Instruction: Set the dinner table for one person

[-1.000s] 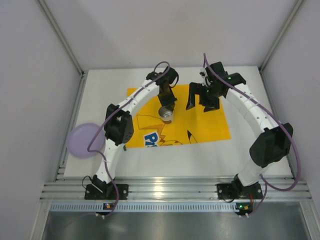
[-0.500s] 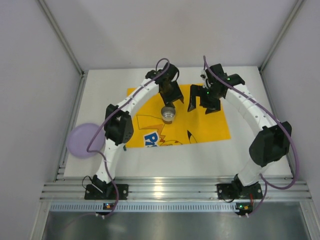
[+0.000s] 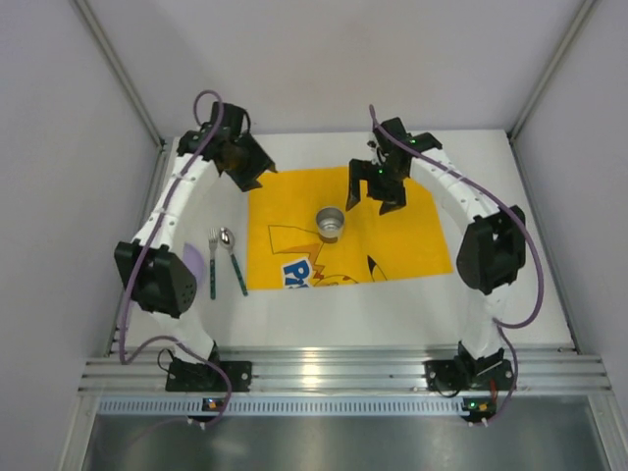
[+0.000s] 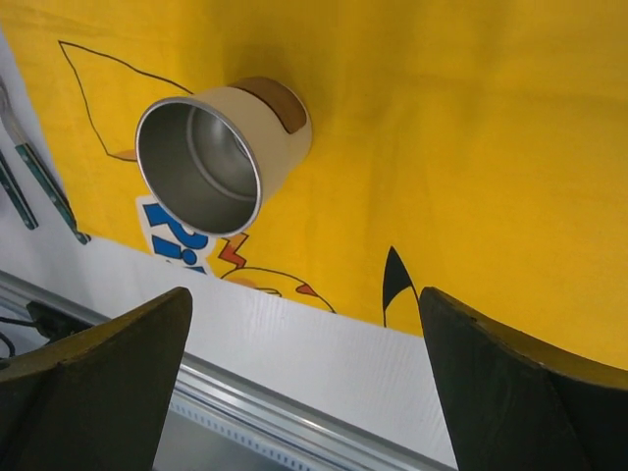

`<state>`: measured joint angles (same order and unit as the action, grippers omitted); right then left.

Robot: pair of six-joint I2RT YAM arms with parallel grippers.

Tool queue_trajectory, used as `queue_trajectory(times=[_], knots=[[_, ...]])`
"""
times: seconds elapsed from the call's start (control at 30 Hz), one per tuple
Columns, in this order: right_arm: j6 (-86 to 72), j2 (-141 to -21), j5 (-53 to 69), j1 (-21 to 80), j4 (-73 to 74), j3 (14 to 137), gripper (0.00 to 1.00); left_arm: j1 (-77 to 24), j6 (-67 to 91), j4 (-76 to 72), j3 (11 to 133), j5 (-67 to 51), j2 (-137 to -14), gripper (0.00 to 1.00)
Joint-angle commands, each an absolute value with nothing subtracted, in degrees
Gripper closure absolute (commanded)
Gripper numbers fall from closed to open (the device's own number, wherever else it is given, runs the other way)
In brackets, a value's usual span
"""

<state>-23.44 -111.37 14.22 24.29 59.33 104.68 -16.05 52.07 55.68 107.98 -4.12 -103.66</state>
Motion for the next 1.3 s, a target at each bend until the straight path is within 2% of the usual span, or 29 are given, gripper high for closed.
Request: queue_trajectory(times=[0.0,0.07,0.27,0.37,0.4,0.57,0.6,0.67,0.7,0.73,0.83,1.0,1.27], knots=[[-25.1,-115.6,13.0,26.7,59.0,110.3,0.00,-11.3,47.9,57.0,97.4,-0.5,-95.4,0.43],[-25.2,-119.1,11.4,27.9,60.4,113.5,0.00,-9.8,47.0,57.0,90.7,2.8,-90.6,0.43],[-24.2,-125.9,3.9,30.5,62.6,119.4,0.03,-4.8,46.2,55.6,78.2,1.8,-82.5,0.44],[-24.4,-128.2,1.8,30.8,62.3,119.6,0.14,-3.3,45.5,56.4,75.9,1.7,-80.4,0.44],[-24.3,-128.7,1.1,30.9,62.1,119.6,0.25,-2.7,45.4,56.6,75.6,1.8,-79.7,0.44],[-23.0,-130.8,-1.1,31.9,61.5,121.7,0.55,-0.9,44.7,57.3,73.8,2.5,-77.8,0.44],[-22.9,-130.9,-1.1,31.9,61.5,122.6,0.67,-0.4,44.6,57.5,73.6,2.8,-77.6,0.44],[-22.7,-130.9,-0.9,31.9,61.8,123.7,0.82,-0.4,44.5,57.7,72.9,3.5,-77.4,0.44],[-22.6,-130.5,-0.8,31.8,62.0,124.2,0.96,1.2,44.3,58.4,72.8,4.0,-77.5,0.44],[-22.5,-130.1,-0.7,31.7,62.2,125.1,1.00,1.5,44.0,58.8,72.8,4.7,-77.6,0.44],[-22.4,-127.1,-0.4,30.3,63.1,126.3,1.00,2.2,43.4,59.3,73.0,5.4,-77.9,0.45],[-21.5,-122.5,-2.9,22.3,65.2,127.6,1.00,2.8,42.3,59.4,73.8,6.3,-78.4,0.45],[-21.9,-128.7,-6.8,7.7,67.1,135.0,1.00,2.7,41.0,58.9,73.6,4.7,-79.5,0.45]])
